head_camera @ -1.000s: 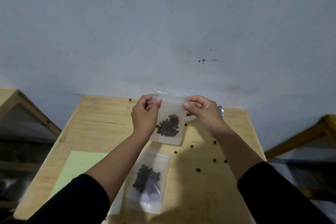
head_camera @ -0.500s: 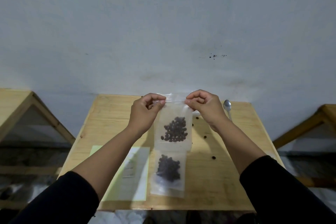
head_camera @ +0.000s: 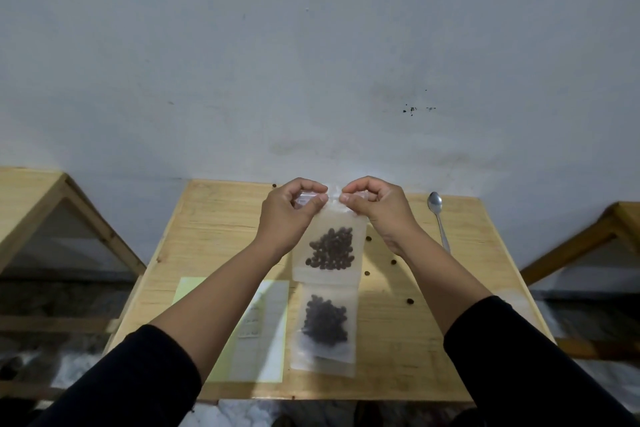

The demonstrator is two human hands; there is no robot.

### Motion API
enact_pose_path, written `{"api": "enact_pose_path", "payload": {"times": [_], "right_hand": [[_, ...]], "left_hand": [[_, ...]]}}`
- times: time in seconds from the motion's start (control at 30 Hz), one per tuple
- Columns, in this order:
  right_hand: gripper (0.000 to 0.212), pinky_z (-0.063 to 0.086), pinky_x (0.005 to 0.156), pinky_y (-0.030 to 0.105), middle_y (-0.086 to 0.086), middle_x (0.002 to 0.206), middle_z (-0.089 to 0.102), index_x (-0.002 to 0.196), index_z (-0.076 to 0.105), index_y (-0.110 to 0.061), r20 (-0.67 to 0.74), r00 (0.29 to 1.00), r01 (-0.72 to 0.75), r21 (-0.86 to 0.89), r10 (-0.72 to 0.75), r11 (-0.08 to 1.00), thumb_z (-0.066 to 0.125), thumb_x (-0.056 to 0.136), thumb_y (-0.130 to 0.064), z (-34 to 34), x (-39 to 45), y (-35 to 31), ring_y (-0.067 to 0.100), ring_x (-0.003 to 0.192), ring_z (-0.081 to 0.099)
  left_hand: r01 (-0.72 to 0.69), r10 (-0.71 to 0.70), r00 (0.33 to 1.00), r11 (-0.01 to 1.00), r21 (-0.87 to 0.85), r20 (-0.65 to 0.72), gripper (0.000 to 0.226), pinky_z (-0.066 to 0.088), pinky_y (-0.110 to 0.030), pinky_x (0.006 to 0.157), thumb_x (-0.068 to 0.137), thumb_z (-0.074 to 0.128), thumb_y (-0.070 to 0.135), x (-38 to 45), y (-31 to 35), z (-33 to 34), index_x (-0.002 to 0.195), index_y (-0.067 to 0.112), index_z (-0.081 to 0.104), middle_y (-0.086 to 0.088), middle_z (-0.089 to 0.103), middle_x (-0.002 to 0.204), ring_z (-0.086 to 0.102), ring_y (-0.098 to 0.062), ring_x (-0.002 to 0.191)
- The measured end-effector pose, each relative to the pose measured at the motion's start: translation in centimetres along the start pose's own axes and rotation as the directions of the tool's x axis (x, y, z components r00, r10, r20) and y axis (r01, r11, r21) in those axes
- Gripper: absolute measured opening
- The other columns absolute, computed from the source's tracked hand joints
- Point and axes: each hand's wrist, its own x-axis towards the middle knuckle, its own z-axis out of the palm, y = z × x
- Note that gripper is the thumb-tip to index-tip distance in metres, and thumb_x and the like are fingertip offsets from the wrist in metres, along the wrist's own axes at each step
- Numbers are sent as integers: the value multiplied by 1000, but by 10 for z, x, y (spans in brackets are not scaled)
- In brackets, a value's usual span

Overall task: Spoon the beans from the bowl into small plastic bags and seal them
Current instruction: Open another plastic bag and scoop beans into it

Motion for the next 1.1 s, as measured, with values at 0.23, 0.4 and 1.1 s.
{"api": "enact_pose_path", "payload": {"times": [0.23, 0.4, 1.1], "right_hand": [[13, 46, 59, 14, -8, 74, 60, 73, 65, -15, -6, 1000, -22, 10, 22, 1000, 76, 74, -9, 6, -7, 4, 1, 55, 52], [13, 47, 67, 16, -10, 82, 61, 73, 65, -17, -33, 997, -73, 12, 74, 997, 75, 76, -9, 12, -11, 18, -1, 70, 57], [20, 36, 83, 19, 3, 110, 55, 98, 67, -19, -145, 961, -276, -536, 235, 798, 69, 78, -21, 31, -54, 143, 12, 92, 50]], "left_hand": [[18, -20, 999, 998, 67, 31, 5, 47, -22, 75, 81, 72, 24, -4, -3, 5, 84, 25, 68, 16, 66, 87, 58, 0, 80], [46, -47, 999, 986, 160, 5, 4, 42, -13, 63, 80, 71, 25, -10, -9, 11, 81, 26, 67, 15, 66, 85, 55, 1, 71], [142, -306, 936, 781, 608, 175, 41, 24, -21, 106, 83, 68, 19, -64, -120, 29, 123, 17, 59, -7, 42, 144, 38, -22, 133]]}}
